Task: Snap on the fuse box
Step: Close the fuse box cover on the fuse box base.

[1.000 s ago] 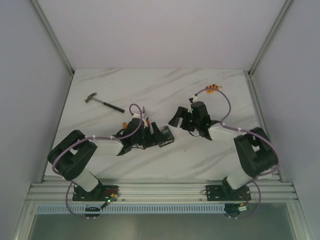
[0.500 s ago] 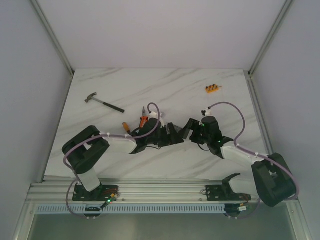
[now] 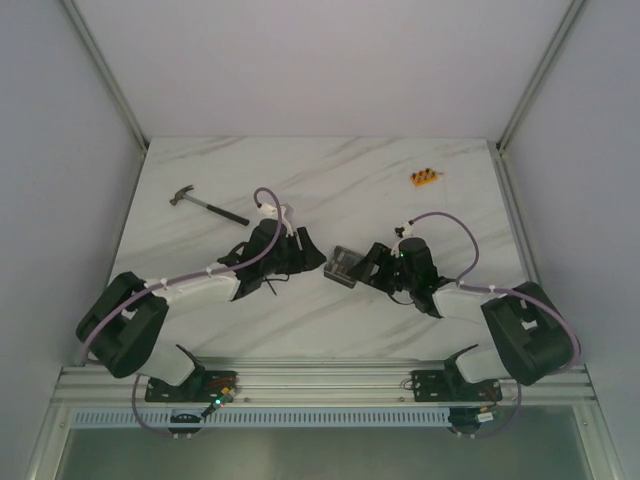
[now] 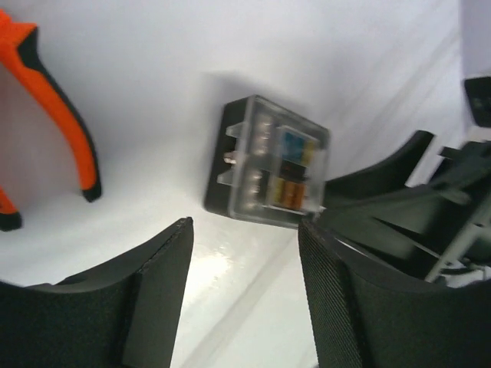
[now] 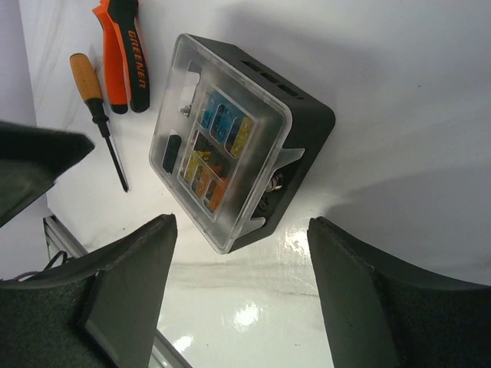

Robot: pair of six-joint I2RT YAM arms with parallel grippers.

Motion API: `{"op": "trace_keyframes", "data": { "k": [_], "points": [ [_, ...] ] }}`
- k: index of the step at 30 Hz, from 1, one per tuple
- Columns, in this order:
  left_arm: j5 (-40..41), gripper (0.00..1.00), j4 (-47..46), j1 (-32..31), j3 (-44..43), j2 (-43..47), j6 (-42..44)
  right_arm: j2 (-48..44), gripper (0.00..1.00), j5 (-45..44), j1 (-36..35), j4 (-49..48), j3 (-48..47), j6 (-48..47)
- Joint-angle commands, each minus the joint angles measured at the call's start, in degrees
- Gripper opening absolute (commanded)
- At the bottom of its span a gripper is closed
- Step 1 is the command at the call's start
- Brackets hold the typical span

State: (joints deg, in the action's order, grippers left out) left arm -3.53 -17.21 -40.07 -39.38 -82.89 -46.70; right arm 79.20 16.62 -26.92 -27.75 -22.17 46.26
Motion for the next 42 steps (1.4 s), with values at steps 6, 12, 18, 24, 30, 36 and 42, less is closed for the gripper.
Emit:
{"op": "trace_keyframes", "data": {
  "k": [6,12,18,24,30,36,42],
  "points": [
    [-7.47,0.59,3.86,1.93,-7.78,-11.68,6.56,3.39,0.71,2.26,-0.54,-4.65,-1.29,1.48],
    [-10.78,0.54,2.73,1.93,-9.15,-14.41,6.57,6.15,0.69,3.19,-0.58,-5.88,-1.54,1.55],
    [-12.64,0.50,2.32,1.76,-8.25,-16.24,5.96,8.29,0.62,3.13,-0.56,-5.81,-1.91,1.35],
    [-13.63,0.46,0.57,1.27,-5.49,-17.05,4.38,11.22,0.54,2.68,-0.57,-2.61,-2.00,0.03],
    [-13.79,0.42,-1.20,0.48,-3.49,-17.90,2.55,14.75,0.50,1.82,-0.98,3.02,-3.63,-2.63],
    [-13.65,0.39,-3.03,-1.22,-0.28,-19.43,0.11,18.55,0.48,-0.63,-3.43,9.05,-6.55,-6.13],
    [-14.03,0.37,-7.66,-1.59,5.02,-16.18,-4.11,18.09,0.48,-2.55,-5.41,10.87,-8.68,-8.44]
  ]
}}
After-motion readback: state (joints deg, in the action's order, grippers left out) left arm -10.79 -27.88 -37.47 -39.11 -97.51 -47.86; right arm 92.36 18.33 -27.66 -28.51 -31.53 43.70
